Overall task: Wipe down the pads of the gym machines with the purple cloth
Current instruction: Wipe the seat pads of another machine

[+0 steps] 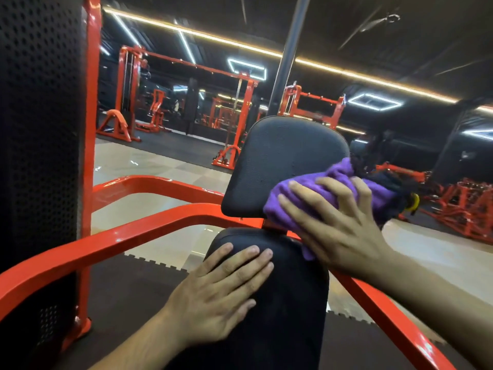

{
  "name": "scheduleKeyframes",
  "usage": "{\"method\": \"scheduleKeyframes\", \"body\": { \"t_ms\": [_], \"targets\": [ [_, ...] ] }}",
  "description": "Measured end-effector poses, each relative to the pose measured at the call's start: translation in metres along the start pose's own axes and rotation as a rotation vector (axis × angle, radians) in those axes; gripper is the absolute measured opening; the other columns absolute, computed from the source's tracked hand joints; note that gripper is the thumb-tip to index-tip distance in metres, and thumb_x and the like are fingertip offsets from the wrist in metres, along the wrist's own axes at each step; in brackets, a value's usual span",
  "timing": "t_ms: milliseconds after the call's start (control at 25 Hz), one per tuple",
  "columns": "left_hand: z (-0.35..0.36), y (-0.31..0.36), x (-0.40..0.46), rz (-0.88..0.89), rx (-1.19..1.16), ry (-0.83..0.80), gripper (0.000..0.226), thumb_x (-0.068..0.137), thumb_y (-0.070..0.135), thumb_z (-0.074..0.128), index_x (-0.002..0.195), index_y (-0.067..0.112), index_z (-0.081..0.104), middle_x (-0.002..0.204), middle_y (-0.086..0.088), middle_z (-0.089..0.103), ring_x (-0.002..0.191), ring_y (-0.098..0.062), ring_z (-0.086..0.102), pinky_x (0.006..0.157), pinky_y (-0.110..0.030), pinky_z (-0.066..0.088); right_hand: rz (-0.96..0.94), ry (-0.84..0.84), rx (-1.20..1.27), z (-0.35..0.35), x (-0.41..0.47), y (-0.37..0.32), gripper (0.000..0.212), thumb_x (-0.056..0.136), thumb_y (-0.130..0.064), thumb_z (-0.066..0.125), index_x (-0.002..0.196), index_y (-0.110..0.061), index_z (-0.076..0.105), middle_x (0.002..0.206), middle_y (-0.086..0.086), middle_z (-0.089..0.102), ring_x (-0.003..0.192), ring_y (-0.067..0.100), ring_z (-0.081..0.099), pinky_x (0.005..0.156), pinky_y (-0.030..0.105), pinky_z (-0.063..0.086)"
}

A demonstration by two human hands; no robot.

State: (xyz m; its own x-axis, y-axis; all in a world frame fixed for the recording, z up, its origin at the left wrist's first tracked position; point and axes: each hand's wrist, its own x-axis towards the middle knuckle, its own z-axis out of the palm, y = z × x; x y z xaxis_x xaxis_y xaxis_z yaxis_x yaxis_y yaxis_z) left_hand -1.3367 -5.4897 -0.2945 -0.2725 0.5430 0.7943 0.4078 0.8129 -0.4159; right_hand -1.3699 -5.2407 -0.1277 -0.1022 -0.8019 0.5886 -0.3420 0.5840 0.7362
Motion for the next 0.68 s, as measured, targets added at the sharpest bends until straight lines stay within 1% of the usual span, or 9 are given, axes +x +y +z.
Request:
{"method": "scheduleKeyframes", "body": {
  "t_ms": [80,160,240,320,400,480,520,600,680],
  "targets": [
    [0.0,-0.001,-0.001,0.004,-0.008,0.0,0.061,0.102,0.034,0.05,0.158,0.012,0.039,0.168,-0.005,0.031,0.155,-0.022,0.029,0.122,-0.05,0.028,-0.121,-0.011,0.02,0.002,0.048,0.001,0.046,0.098,-0.043,0.056,0.142,-0.026,0.057,0.148,0.005,0.053,0.122,0.038,0.046,0.102,0.057,0.03],
    [-0.001,0.001,0.001,0.006,-0.013,-0.009,0.06,0.103,0.034,0.051,0.158,0.011,0.039,0.168,-0.005,0.031,0.155,-0.022,0.029,0.122,-0.051,0.028,-0.176,-0.039,-0.001,0.007,0.105,0.006,0.046,0.098,-0.046,0.051,0.139,-0.028,0.056,0.143,0.006,0.054,0.121,0.037,0.045,0.098,0.053,0.03],
    [-0.001,0.002,0.001,0.004,-0.016,-0.021,0.059,0.103,0.034,0.05,0.157,0.011,0.04,0.168,-0.004,0.032,0.155,-0.022,0.029,0.122,-0.051,0.029,-0.082,-0.049,-0.005,0.006,0.144,0.029,0.045,0.1,-0.05,0.043,0.138,-0.029,0.056,0.14,0.006,0.053,0.12,0.038,0.048,0.095,0.051,0.033],
    [-0.001,0.002,0.0,0.006,-0.028,-0.009,0.059,0.103,0.034,0.049,0.157,0.012,0.041,0.167,-0.004,0.033,0.155,-0.022,0.03,0.122,-0.05,0.028,0.109,-0.026,0.04,0.006,0.135,0.058,0.048,0.101,-0.053,0.041,0.14,-0.029,0.056,0.14,0.005,0.052,0.12,0.038,0.047,0.094,0.051,0.035],
    [-0.002,0.0,-0.002,0.017,-0.041,-0.007,0.058,0.103,0.035,0.048,0.157,0.013,0.041,0.167,-0.003,0.033,0.155,-0.021,0.03,0.123,-0.049,0.026,0.228,0.039,0.041,0.004,0.087,0.06,0.047,0.1,-0.048,0.049,0.141,-0.028,0.056,0.143,0.004,0.053,0.12,0.039,0.047,0.096,0.052,0.036],
    [-0.001,0.0,-0.001,0.022,-0.049,-0.003,0.058,0.102,0.034,0.047,0.156,0.013,0.041,0.167,-0.003,0.033,0.155,-0.021,0.03,0.124,-0.048,0.025,0.218,0.099,0.021,0.002,0.042,0.031,0.044,0.098,-0.042,0.056,0.139,-0.027,0.06,0.144,0.004,0.055,0.119,0.039,0.049,0.1,0.056,0.034],
    [-0.001,0.0,0.0,0.018,-0.058,-0.002,0.059,0.102,0.034,0.048,0.156,0.013,0.042,0.167,-0.003,0.033,0.155,-0.021,0.03,0.124,-0.049,0.025,0.183,0.118,0.038,0.004,0.034,0.011,0.042,0.099,-0.041,0.056,0.138,-0.026,0.062,0.144,0.004,0.057,0.119,0.039,0.05,0.102,0.057,0.033],
    [0.0,-0.002,0.0,0.01,-0.065,0.002,0.059,0.102,0.032,0.049,0.156,0.012,0.042,0.167,-0.004,0.033,0.155,-0.022,0.031,0.123,-0.049,0.026,0.137,0.116,0.078,0.012,0.048,-0.024,0.04,0.101,-0.04,0.053,0.136,-0.025,0.063,0.144,0.003,0.058,0.119,0.037,0.051,0.104,0.057,0.03],
    [0.0,-0.002,-0.002,0.016,-0.049,-0.007,0.059,0.102,0.032,0.049,0.157,0.012,0.041,0.167,-0.005,0.033,0.155,-0.023,0.03,0.124,-0.05,0.026,0.074,0.061,0.066,0.022,0.085,-0.044,0.04,0.098,-0.041,0.052,0.133,-0.024,0.065,0.139,0.003,0.06,0.118,0.036,0.051,0.103,0.054,0.029]
  ]
}}
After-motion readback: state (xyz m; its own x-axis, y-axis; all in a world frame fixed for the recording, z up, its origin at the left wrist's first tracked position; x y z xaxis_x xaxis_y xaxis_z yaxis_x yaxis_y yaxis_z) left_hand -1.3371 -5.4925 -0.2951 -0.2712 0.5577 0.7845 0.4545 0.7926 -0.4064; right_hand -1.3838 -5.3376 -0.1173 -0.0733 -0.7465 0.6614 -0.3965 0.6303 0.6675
